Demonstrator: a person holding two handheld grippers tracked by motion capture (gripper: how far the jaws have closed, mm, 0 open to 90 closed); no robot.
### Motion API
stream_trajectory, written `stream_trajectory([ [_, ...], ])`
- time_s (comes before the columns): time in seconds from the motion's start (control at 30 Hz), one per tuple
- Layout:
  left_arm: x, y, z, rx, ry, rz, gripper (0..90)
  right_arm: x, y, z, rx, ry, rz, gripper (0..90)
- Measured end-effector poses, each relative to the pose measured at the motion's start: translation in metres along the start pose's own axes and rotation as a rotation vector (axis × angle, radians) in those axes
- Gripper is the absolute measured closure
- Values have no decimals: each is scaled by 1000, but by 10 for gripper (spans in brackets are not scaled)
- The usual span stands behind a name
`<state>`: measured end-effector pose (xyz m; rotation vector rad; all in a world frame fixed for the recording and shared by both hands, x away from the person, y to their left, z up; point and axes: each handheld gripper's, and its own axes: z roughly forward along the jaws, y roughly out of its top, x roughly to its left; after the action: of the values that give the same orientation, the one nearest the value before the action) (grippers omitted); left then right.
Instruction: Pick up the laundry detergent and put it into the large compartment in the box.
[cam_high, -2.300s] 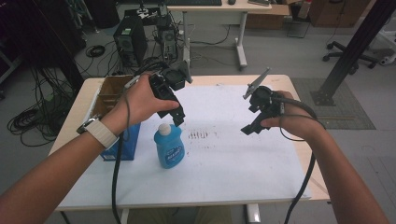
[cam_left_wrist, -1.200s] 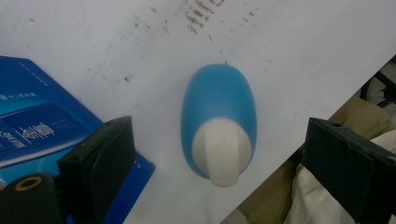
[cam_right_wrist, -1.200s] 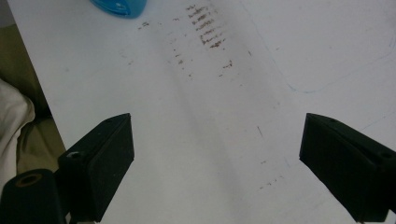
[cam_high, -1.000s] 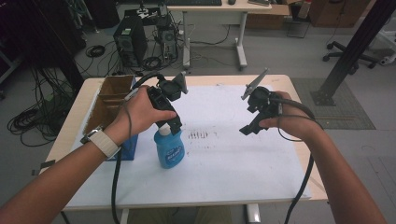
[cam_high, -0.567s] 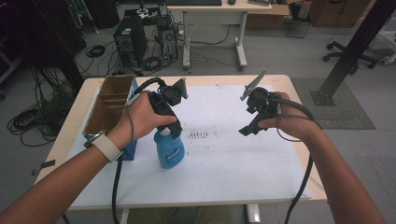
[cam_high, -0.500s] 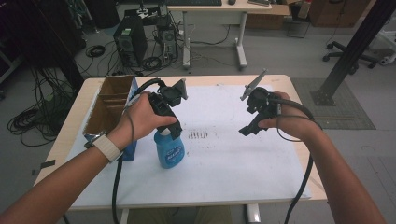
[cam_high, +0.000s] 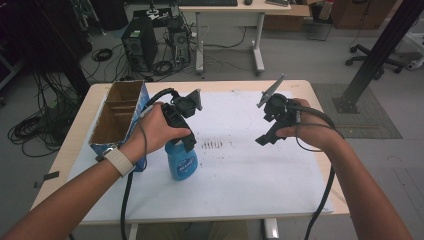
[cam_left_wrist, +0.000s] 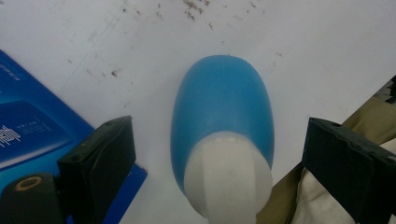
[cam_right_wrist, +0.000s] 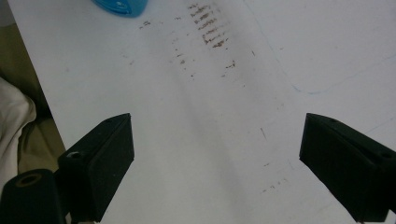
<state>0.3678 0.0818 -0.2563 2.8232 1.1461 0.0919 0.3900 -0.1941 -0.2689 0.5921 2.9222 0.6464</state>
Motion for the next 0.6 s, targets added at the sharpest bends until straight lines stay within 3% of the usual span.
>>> stream_trajectory([
  [0.6,-1,0,16,9,-19,-4,103,-1,-2,2,1,4,2,102],
])
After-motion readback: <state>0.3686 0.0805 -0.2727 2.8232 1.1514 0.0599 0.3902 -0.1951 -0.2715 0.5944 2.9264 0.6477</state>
